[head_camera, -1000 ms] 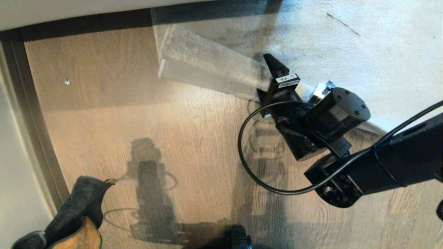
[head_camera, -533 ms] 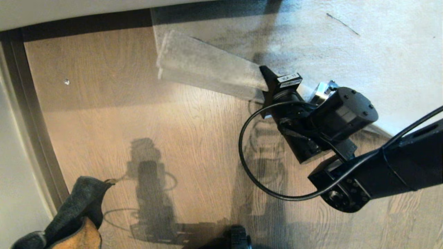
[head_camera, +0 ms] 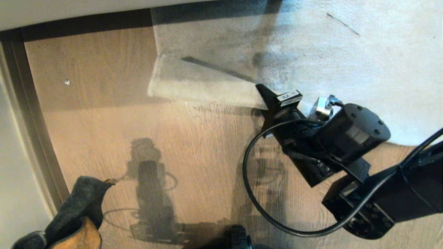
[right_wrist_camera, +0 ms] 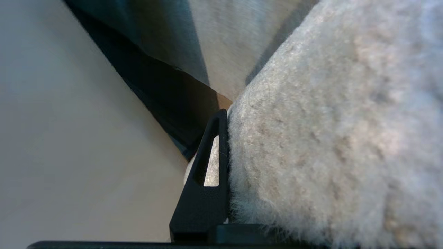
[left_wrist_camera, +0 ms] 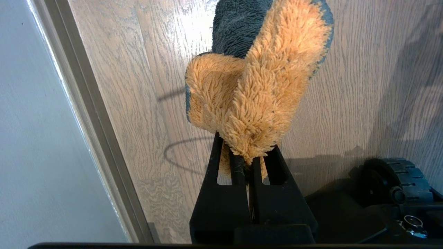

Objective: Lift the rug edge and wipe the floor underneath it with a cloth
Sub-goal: Lift up the carpet

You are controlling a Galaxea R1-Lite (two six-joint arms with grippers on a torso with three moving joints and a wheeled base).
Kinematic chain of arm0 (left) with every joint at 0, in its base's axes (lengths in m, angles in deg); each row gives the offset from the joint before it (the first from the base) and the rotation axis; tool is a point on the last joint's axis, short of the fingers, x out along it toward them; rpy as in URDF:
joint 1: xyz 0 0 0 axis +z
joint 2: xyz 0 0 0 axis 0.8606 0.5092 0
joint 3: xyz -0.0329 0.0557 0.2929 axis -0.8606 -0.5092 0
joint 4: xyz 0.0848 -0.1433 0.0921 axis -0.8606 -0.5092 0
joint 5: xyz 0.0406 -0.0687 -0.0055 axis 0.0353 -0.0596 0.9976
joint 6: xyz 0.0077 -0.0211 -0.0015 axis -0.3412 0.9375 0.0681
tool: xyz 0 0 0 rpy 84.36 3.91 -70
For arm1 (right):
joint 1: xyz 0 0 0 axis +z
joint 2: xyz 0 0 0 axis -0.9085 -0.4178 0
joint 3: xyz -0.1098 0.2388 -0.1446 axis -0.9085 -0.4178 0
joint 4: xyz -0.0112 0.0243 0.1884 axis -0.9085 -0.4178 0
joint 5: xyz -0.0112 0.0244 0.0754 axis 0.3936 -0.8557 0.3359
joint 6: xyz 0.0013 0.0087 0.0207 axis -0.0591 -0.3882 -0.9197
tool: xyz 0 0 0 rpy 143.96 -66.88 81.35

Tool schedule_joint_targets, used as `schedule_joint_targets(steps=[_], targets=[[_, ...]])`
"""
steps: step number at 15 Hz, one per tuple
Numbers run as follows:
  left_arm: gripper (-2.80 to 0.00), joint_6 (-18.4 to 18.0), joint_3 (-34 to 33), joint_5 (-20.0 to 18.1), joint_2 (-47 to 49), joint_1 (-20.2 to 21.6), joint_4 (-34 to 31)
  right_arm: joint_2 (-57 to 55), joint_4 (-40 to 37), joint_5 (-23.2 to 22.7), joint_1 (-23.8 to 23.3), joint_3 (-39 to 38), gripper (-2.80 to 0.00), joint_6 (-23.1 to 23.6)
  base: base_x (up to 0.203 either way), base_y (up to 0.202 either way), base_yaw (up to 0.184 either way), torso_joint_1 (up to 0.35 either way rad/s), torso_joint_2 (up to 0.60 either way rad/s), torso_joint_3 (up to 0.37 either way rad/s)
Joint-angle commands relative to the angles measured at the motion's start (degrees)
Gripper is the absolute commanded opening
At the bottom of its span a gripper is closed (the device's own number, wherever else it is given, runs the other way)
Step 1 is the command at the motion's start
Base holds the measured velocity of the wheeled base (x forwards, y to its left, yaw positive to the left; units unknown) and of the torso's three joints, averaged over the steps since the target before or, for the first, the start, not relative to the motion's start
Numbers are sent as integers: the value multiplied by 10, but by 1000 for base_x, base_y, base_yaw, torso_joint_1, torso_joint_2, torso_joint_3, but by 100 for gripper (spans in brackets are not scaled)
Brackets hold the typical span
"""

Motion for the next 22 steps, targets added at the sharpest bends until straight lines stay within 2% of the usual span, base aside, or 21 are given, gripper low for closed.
schedule_joint_targets(steps=[1,3,5,8,13,16,19,22], targets=[[-280,0,0,-1,0,0,0,20,27,2,-5,-25,-280,-40,0,0,0,0,0,0],[-280,0,0,0,0,0,0,29,27,4,-14,-40,-280,-90,0,0,0,0,0,0],[-280,0,0,-1,0,0,0,35,27,4,-30,-41,-280,-106,0,0,0,0,0,0],[-280,0,0,-1,0,0,0,49,27,3,-58,-41,-280,-167,0,0,0,0,0,0],[-280,0,0,0,0,0,0,51,28,-1,-91,-16,-280,-176,0,0,0,0,0,0],[-280,0,0,0,0,0,0,65,28,-3,-91,-13,-280,-175,0,0,0,0,0,0],[-280,0,0,0,0,0,0,75,28,-36,-89,-11,-280,-170,0,0,0,0,0,0],[-280,0,0,-1,0,0,0,75,28,-43,-89,1,-280,-151,0,0,0,0,0,0]])
